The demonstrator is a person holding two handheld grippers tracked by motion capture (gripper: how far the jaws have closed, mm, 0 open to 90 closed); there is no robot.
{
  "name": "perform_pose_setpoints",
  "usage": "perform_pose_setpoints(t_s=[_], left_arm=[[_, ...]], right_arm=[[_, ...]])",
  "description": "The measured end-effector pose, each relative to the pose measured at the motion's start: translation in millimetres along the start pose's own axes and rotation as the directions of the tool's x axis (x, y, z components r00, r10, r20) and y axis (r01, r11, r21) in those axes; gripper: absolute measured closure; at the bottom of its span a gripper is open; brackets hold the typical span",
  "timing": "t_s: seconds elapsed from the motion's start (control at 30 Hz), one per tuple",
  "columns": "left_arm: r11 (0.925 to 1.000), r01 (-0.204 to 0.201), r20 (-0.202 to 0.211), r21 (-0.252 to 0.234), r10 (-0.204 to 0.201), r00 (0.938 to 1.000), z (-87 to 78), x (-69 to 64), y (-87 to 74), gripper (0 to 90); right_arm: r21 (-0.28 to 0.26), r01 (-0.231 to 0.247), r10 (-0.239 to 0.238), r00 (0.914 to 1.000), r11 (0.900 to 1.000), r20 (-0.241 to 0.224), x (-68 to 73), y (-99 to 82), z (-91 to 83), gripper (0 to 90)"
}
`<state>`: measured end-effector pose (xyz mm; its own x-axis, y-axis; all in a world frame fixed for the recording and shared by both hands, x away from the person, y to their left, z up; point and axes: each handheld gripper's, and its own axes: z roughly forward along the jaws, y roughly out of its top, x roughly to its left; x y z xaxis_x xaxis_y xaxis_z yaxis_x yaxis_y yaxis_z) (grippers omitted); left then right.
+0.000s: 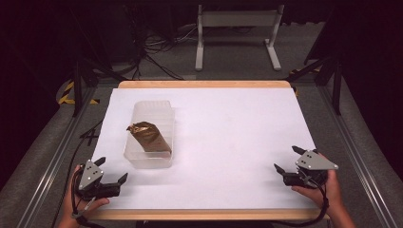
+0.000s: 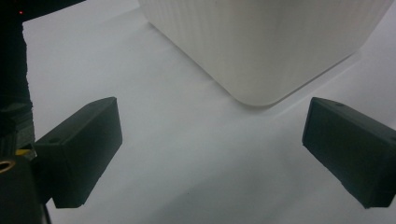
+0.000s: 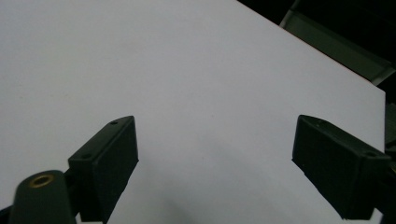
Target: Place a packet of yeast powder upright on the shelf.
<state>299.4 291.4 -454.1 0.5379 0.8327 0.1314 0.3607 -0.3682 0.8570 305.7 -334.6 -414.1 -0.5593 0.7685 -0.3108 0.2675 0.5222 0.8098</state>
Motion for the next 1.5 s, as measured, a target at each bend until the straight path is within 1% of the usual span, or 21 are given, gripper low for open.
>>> perform_pose_setpoints(t_s=[0.07, 0.13, 0.17, 0.2, 0.27, 0.33, 0.4, 0.5, 0.57, 0.6, 0.63, 0.7, 0.83, 0.9, 0.93, 0.97, 1.0, 1.03, 1.23, 1.47, 1.5], left_arm=[[1.0000, 0.005, 0.002, -0.001, -0.005, 1.0000, 0.2, 0.5, 0.6, 5.7], [0.9999, 0.011, 0.003, -0.006, -0.011, 0.9999, 0.0, 0.8, 0.9, 5.6], [0.9999, 0.013, 0.003, -0.009, -0.013, 0.9999, -0.2, 0.9, 0.8, 5.5], [0.9997, 0.020, 0.005, -0.011, -0.020, 0.9998, -0.4, 0.6, 0.6, 5.5], [0.9998, 0.018, 0.000, -0.010, -0.018, 0.9998, -0.9, 1.6, -0.1, 5.4], [0.9996, 0.024, -0.002, -0.013, -0.024, 0.9997, -1.8, 1.7, -0.3, 5.4], [0.9994, 0.027, -0.001, -0.022, -0.027, 0.9996, -2.1, 1.7, 0.7, 5.4], [0.9995, 0.016, -0.001, -0.026, -0.016, 0.9999, -0.5, 1.1, 2.3, 5.4], [0.9997, 0.008, 0.001, -0.024, -0.008, 1.0000, 0.2, 1.2, 2.3, 5.3], [0.9994, 0.016, 0.002, -0.029, -0.016, 0.9999, 0.0, 1.6, 1.8, 5.3], [0.9994, 0.016, 0.003, -0.030, -0.016, 0.9999, -0.1, 2.4, 1.6, 5.3], [0.9994, 0.020, 0.000, -0.028, -0.020, 0.9998, 0.8, 3.5, 1.3, 5.3], [0.9995, 0.016, 0.000, -0.026, -0.016, 0.9999, 2.3, 3.4, 2.3, 5.3], [0.9996, 0.012, -0.001, -0.026, -0.013, 0.9999, 2.9, 3.0, 2.7, 5.3], [0.9996, 0.014, -0.002, -0.025, -0.014, 0.9999, 3.0, 2.9, 2.8, 5.3], [0.9993, 0.025, 0.000, -0.027, -0.025, 0.9997, 3.3, 2.4, 2.9, 5.3], [0.9994, 0.022, -0.002, -0.026, -0.022, 0.9998, 3.5, 2.8, 3.2, 5.3], [0.9996, 0.017, -0.004, -0.024, -0.017, 0.9999, 3.7, 3.3, 3.5, 5.3], [0.9996, 0.015, -0.009, -0.022, -0.016, 0.9998, 6.1, 3.9, 4.4, 5.4], [0.9998, 0.010, -0.020, -0.019, -0.011, 0.9997, 6.2, 4.8, 4.7, 5.6], [0.9998, 0.010, -0.022, -0.017, -0.010, 0.9997, 6.2, 4.8, 4.5, 5.6]], right_arm=[[-0.019, -0.035, 0.035, 0.9994, 0.9992, -0.003, -3.0, -7.1, -4.3, 12.1], [-0.032, -0.067, 0.067, 0.9976, 0.9973, 0.014, -5.2, -14.8, -7.3, 11.5], [-0.049, -0.101, 0.103, 0.9944, 0.9936, 0.025, -6.9, -22.0, -10.4, 11.0], [-0.049, -0.101, 0.103, 0.9944, 0.9936, 0.025, -6.9, -22.0, -10.4, 11.0], [-0.069, -0.131, 0.133, 0.9908, 0.9890, 0.024, -8.6, -27.9, -12.8, 10.8], [-0.073, -0.142, 0.144, 0.9892, 0.9871, 0.025, -9.9, -31.7, -14.1, 10.8], [-0.085, -0.161, 0.165, 0.9857, 0.9833, 0.036, -11.9, -34.3, -16.0, 10.8], [-0.094, -0.176, 0.180, 0.9827, 0.9799, 0.042, -12.5, -35.8, -18.3, 10.8], [-0.093, -0.176, 0.181, 0.9818, 0.9800, 0.056, -12.5, -36.4, -19.0, 10.9], [-0.092, -0.179, 0.185, 0.9811, 0.9796, 0.059, -12.5, -36.4, -19.2, 10.9], [-0.091, -0.178, 0.185, 0.9807, 0.9797, 0.065, -11.8, -36.3, -19.1, 10.9], [-0.089, -0.179, 0.185, 0.9804, 0.9798, 0.067, -10.1, -36.6, -18.5, 11.0], [-0.083, -0.164, 0.170, 0.9831, 0.9829, 0.067, -6.6, -37.6, -17.5, 11.0], [-0.078, -0.167, 0.173, 0.9826, 0.9828, 0.068, -6.1, -38.3, -17.3, 11.0], [-0.079, -0.166, 0.172, 0.9828, 0.9829, 0.068, -5.9, -39.0, -17.0, 11.0], [-0.078, -0.167, 0.173, 0.9823, 0.9828, 0.072, -5.8, -39.4, -17.0, 11.0], [-0.078, -0.172, 0.178, 0.9814, 0.9820, 0.073, -5.5, -39.5, -17.0, 11.0], [-0.080, -0.172, 0.177, 0.9817, 0.9819, 0.070, -5.3, -39.5, -17.0, 11.0], [-0.076, -0.164, 0.169, 0.9834, 0.9836, 0.067, -2.8, -38.6, -15.5, 11.1], [-0.072, -0.147, 0.150, 0.9879, 0.9865, 0.037, 1.1, -34.9, -9.9, 10.7], [-0.071, -0.145, 0.148, 0.9883, 0.9870, 0.039, 1.6, -34.7, -9.3, 10.7]])
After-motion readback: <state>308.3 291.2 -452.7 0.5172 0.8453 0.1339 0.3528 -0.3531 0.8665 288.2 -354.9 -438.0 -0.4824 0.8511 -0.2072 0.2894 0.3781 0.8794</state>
